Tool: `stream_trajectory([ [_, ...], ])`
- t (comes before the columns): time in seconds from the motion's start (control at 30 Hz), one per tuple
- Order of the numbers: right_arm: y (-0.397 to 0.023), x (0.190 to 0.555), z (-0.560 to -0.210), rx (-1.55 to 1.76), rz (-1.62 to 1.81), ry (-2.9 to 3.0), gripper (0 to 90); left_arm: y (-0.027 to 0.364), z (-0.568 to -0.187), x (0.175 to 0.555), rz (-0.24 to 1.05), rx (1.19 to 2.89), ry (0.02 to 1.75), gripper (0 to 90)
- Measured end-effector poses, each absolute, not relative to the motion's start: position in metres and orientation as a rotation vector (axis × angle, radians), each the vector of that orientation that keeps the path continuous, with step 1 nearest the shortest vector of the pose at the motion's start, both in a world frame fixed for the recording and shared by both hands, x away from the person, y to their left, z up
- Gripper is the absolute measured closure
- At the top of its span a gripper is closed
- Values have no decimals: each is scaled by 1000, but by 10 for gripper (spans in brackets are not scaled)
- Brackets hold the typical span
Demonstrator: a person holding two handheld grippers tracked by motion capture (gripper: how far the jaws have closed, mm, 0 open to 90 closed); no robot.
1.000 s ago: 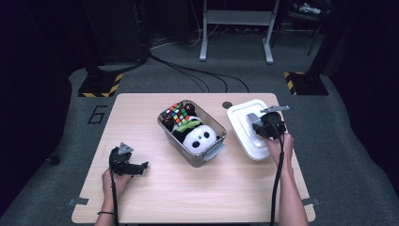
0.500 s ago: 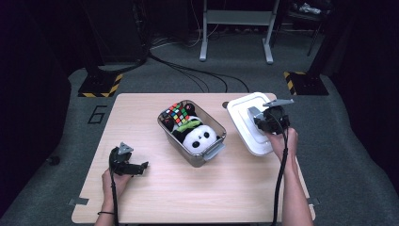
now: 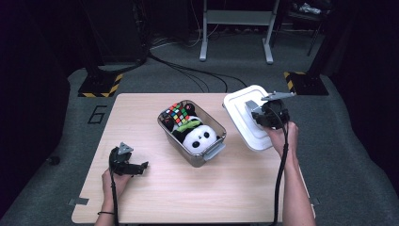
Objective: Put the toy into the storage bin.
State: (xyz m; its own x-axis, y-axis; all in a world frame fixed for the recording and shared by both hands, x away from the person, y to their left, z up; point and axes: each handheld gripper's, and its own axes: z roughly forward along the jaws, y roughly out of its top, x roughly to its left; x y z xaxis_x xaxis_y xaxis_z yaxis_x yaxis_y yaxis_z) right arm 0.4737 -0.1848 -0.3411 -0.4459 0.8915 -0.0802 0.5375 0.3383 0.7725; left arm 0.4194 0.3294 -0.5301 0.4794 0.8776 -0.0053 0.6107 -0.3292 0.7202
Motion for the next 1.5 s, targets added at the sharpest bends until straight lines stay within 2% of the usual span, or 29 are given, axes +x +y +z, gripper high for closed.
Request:
stream_trajectory([
  [1.5,-99,487,-312,1052,1018,2263,668,330,-530,419,516,2061,1228,11],
])
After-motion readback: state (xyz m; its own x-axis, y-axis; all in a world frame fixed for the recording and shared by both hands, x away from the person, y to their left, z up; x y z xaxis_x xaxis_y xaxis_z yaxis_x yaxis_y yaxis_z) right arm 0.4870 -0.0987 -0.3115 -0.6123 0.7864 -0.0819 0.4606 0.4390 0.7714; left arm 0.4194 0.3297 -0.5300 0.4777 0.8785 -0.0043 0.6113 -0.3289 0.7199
